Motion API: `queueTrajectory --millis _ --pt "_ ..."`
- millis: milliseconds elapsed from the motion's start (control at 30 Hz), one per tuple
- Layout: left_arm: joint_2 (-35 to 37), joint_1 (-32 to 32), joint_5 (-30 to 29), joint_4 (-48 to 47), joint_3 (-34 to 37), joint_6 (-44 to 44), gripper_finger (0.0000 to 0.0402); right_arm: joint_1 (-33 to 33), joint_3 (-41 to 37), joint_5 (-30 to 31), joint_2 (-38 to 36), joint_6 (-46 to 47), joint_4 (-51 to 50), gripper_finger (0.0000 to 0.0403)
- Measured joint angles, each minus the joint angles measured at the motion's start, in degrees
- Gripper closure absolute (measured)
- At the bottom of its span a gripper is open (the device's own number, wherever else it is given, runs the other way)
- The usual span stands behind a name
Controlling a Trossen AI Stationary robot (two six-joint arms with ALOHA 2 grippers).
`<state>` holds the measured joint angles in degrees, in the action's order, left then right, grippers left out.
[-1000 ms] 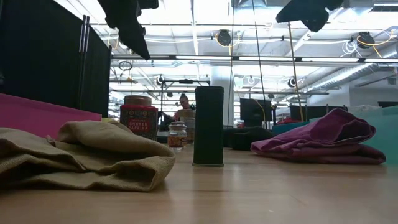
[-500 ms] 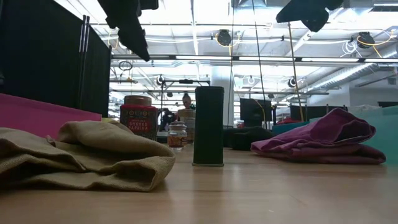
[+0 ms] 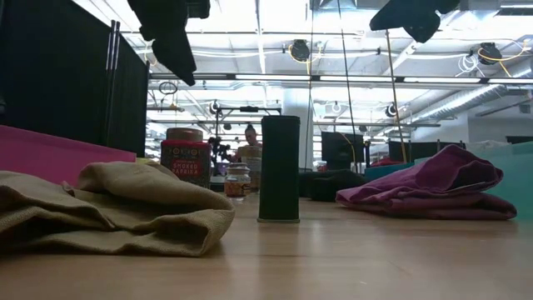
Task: Sort spices by type
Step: Put the bottom gold seasoning bottle into the red bin
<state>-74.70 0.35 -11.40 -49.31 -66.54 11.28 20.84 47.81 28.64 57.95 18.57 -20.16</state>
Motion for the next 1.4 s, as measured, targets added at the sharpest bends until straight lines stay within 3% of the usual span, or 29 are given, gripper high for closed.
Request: queueTrajectory --millis 300,533,1067,1400 --pt "0.0 1.76 -0.55 0.12 0.5 -4.23 0.0013 0.0 0.0 0.09 0.02 0.0 -0.02 0.0403" --pt "-0.03 3.77 2.58 5.67 6.28 -6.34 0.0013 0.0 0.0 0.13 0.02 0.0 -0.02 0.0403" --pt "-0.02 8.75 1.57 11.9 12.93 -10.17 0.0013 0.0 0.0 0.13 0.02 0.0 -0.02 0.0403" --pt "-0.02 9.41 -0.1 13.48 13.31 -10.74 0.0013 0.0 0.0 0.12 0.02 -0.22 -0.02 0.0403"
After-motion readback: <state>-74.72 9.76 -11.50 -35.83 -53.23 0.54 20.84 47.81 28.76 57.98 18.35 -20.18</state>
